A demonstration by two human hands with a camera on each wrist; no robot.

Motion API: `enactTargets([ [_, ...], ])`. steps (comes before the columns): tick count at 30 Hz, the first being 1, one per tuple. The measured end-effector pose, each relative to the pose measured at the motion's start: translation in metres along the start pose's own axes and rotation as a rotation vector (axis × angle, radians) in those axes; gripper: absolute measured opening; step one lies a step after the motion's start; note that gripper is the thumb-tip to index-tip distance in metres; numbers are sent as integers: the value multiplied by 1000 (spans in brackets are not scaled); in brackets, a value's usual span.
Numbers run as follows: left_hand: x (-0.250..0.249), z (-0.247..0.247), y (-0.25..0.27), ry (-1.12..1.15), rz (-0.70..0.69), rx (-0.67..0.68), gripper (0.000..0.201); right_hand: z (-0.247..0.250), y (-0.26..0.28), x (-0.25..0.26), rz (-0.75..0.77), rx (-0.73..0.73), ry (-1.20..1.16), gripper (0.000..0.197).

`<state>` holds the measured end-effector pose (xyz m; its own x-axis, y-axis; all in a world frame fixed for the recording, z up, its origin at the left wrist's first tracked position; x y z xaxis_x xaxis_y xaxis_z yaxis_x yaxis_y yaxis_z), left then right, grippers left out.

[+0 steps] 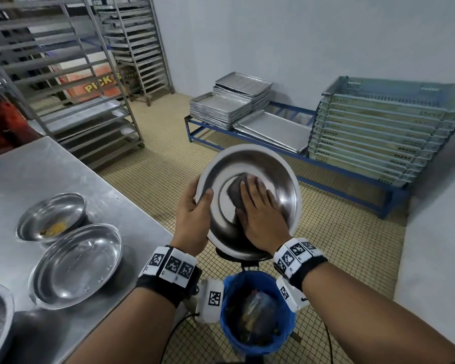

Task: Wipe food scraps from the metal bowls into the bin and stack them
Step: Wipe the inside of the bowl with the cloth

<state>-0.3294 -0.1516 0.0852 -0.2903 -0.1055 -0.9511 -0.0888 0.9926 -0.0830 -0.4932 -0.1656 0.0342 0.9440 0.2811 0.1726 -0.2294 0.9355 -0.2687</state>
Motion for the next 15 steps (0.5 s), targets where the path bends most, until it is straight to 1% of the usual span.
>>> enactTargets([
  [2, 0, 3, -1, -8, -4, -32, 36, -14, 13, 5, 109, 91, -81, 64],
  [4, 1, 10, -3, -23, -9, -61, 32, -28, 29, 7, 226, 200, -106, 68],
  [6, 2, 13, -4, -45, -13, -62, 32, -34, 40, 2, 258, 286, -121, 69],
  [7, 2, 14, -3, -57, -19, -61, 32, -33, 42, -2, 243, 297, -104, 67],
  [8, 2, 15, -2, -63, -22, -61, 32, -30, 40, -6, 200, 283, -74, 65],
  [9, 1, 14, -1, -62, -25, -56, 32, -25, 36, -12, 124, 248, -42, 63],
  [11, 2, 9, 2, -47, -23, -31, 31, -14, 23, -24, -76, 120, -48, 58],
  [12, 2, 6, 3, -35, -20, -16, 32, -10, 15, -26, -131, 51, -72, 58],
  [13, 3, 3, 4, -25, -14, -6, 32, -7, 8, -24, -141, -1, -75, 60],
  [15, 3, -2, 4, -4, 0, 11, 32, -2, -4, -13, -100, -63, -63, 66],
])
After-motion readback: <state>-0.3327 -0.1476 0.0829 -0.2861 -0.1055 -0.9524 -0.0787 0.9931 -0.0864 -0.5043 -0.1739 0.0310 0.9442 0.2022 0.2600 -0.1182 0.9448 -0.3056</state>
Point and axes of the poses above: each hand's wrist, its own y-axis away from the middle knuckle, its own z-axis out of the back of the hand, x = y × z, the point moved 4 cm from there along -y, towards the middle knuckle, and after that the axes turned 4 degrees about y, right-handed, at the moved point
